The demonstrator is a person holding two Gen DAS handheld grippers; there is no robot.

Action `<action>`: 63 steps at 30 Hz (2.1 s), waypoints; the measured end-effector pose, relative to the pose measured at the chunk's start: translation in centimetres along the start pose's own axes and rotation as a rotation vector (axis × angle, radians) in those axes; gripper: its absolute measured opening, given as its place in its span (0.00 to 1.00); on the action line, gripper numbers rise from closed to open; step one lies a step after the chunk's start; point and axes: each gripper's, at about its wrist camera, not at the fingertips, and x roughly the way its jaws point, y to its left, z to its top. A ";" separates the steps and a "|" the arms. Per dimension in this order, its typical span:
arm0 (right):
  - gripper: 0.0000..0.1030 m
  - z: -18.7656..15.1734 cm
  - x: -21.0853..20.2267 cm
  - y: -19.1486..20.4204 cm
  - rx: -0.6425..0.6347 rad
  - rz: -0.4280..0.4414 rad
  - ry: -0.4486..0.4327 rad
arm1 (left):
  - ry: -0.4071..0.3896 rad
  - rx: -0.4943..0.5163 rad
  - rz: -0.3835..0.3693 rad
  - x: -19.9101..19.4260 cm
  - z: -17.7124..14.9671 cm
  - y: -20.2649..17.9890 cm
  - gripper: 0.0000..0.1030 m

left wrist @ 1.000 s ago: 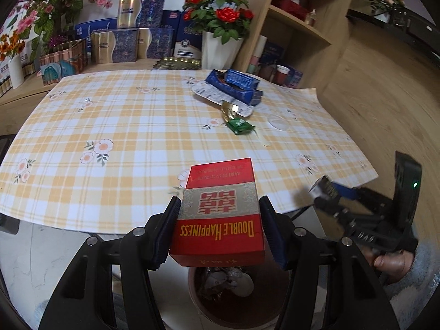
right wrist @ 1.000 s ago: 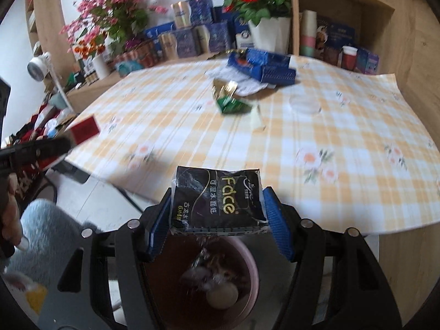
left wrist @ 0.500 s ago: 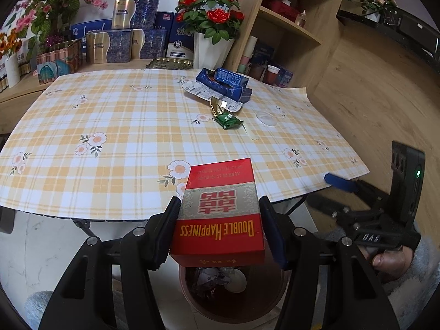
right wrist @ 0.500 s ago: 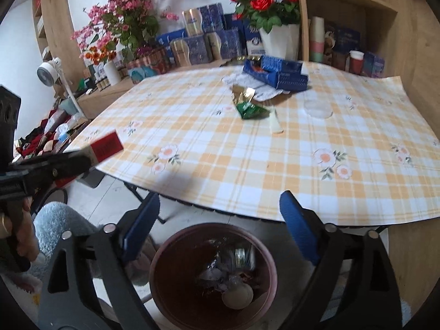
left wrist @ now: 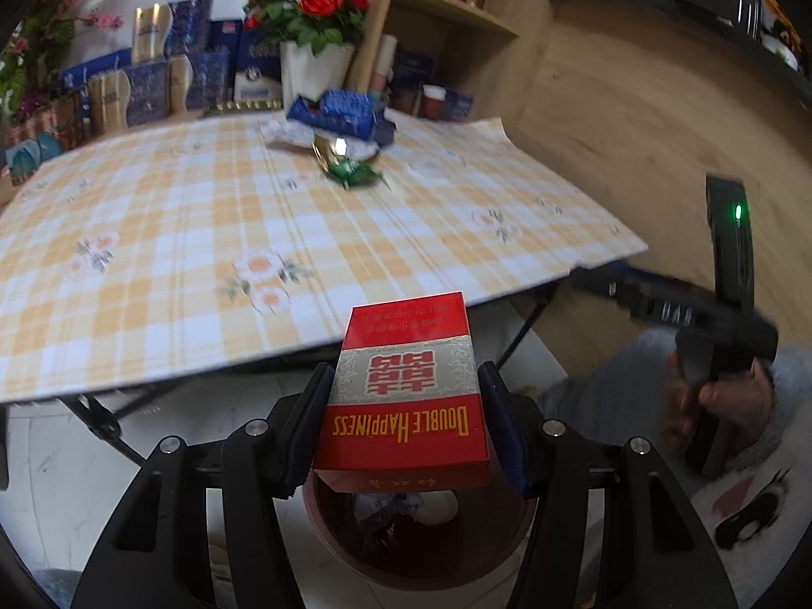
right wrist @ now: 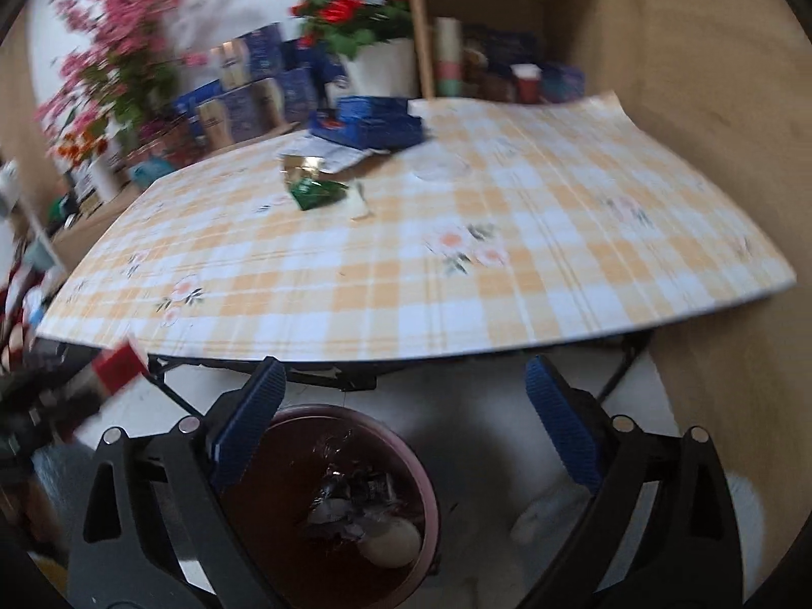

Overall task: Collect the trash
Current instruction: 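Open both grippers over the bin to drop the pack and box, then move both grippers back over the table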

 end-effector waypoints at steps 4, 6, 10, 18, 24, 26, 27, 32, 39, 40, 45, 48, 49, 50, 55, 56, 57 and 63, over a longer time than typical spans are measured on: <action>0.92 -0.1 0.1 0.2 0.000 -0.018 -0.012 | 0.077 0.026 -0.024 2.2 -1.2 -0.6 0.55; 0.92 -0.2 0.4 0.3 0.000 -0.011 0.002 | 0.095 0.044 -0.040 2.7 -1.4 -1.0 0.55; 0.92 -0.4 0.7 0.7 -0.013 -0.007 0.016 | 0.129 0.081 -0.063 3.6 -1.8 -1.9 0.55; 0.94 -0.4 0.8 0.7 -0.007 -0.007 0.025 | 0.089 0.078 -0.058 3.0 -1.7 -2.2 0.87; 0.94 -0.5 0.8 1.0 -0.019 -0.008 0.026 | 0.068 0.017 0.025 2.8 -1.2 -0.8 0.93; 0.94 -0.5 0.9 1.2 -0.025 -0.015 0.026 | 0.061 0.000 0.040 2.6 -1.1 -0.4 0.93; 0.94 -0.5 0.9 1.2 -0.028 -0.017 0.027 | 0.058 -0.006 0.051 2.6 -1.1 -0.2 0.94; 0.94 -0.6 1.0 1.5 -0.043 -0.012 0.029 | 0.048 -0.031 0.086 2.2 -1.0 0.4 0.94; 0.94 -0.5 1.5 1.3 -0.024 0.011 0.044 | 0.049 -0.062 0.141 2.2 -0.9 1.1 0.94; 0.94 -0.4 1.6 1.3 -0.020 0.010 0.046 | 0.048 -0.073 0.143 2.2 -0.9 1.4 0.94; 0.94 0.0 2.1 0.7 0.004 0.008 0.049 | 0.049 -0.145 0.157 2.0 -0.7 2.9 0.94; 0.94 0.3 2.5 0.2 0.019 -0.003 0.053 | 0.058 -0.193 0.171 2.1 -0.5 3.9 0.94; 0.94 0.4 2.6 0.1 0.022 -0.004 0.055 | 0.060 -0.208 0.178 2.1 -0.4 4.3 0.94; 0.94 0.5 2.8 -0.1 0.023 -0.004 0.055 | 0.059 -0.215 0.183 2.1 -0.3 4.5 0.94; 0.94 2.2 3.4 -1.5 0.017 -0.027 0.019 | 0.052 -0.245 0.178 2.2 0.8 5.5 0.94; 0.94 2.6 3.6 -1.7 0.018 -0.029 0.015 | 0.051 -0.243 0.174 2.3 1.3 5.5 0.94; 0.94 3.0 3.8 -2.0 0.016 -0.031 0.011 | 0.050 -0.238 0.170 2.4 1.7 5.6 0.94; 0.94 5.7 5.9 -3.4 0.006 -0.036 0.030 | 0.029 -0.176 0.141 4.1 6.5 5.4 0.94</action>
